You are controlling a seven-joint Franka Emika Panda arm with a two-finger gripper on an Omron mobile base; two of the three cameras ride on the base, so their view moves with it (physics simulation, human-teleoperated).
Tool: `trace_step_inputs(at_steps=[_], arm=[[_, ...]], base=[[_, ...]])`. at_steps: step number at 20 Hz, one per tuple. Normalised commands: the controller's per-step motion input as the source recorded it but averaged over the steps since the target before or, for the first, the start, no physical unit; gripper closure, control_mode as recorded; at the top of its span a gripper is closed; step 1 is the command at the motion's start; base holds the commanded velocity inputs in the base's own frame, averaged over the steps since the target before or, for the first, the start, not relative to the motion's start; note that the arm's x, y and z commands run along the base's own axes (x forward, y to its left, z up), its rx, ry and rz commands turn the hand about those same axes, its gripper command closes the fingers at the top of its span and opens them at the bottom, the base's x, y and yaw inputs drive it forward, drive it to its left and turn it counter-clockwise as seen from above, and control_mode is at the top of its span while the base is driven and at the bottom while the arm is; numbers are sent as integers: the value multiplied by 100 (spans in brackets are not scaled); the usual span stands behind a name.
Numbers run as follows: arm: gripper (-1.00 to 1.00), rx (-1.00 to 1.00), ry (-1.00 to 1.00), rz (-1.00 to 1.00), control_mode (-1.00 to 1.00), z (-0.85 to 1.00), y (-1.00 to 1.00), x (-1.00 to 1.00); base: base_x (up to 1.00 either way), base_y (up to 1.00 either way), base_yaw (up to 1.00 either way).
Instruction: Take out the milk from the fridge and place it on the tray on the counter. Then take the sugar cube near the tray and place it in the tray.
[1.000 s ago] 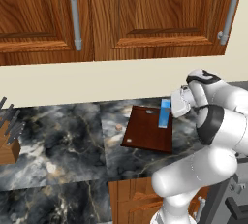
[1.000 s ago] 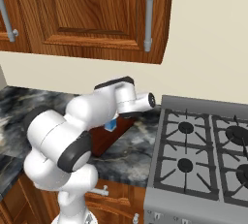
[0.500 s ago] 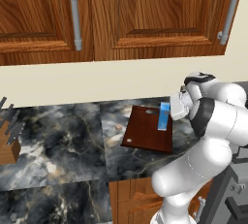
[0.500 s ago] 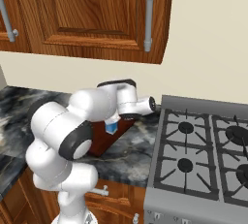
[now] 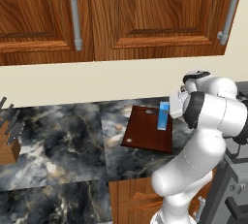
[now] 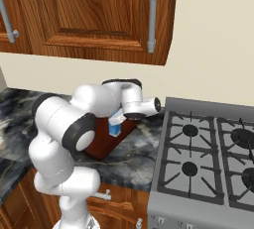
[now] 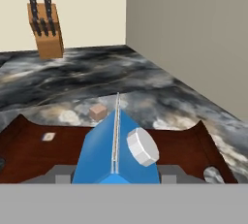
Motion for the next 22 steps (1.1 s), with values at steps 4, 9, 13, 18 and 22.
trace_step_inputs(at_steps=[4,9,13,18,22], arm=[[100,0,-1,0,-100,0,-7,7],[100,0,-2,0,-100,-2,0,0],[100,0,-1,0,-100,-19,0,0],[100,0,-2,0,-100,-16,1,0],[100,0,-3,0,-100,-25,4,-2]], base=[[0,0,0],[0,0,0],[0,0,0],[0,0,0],[0,0,0]])
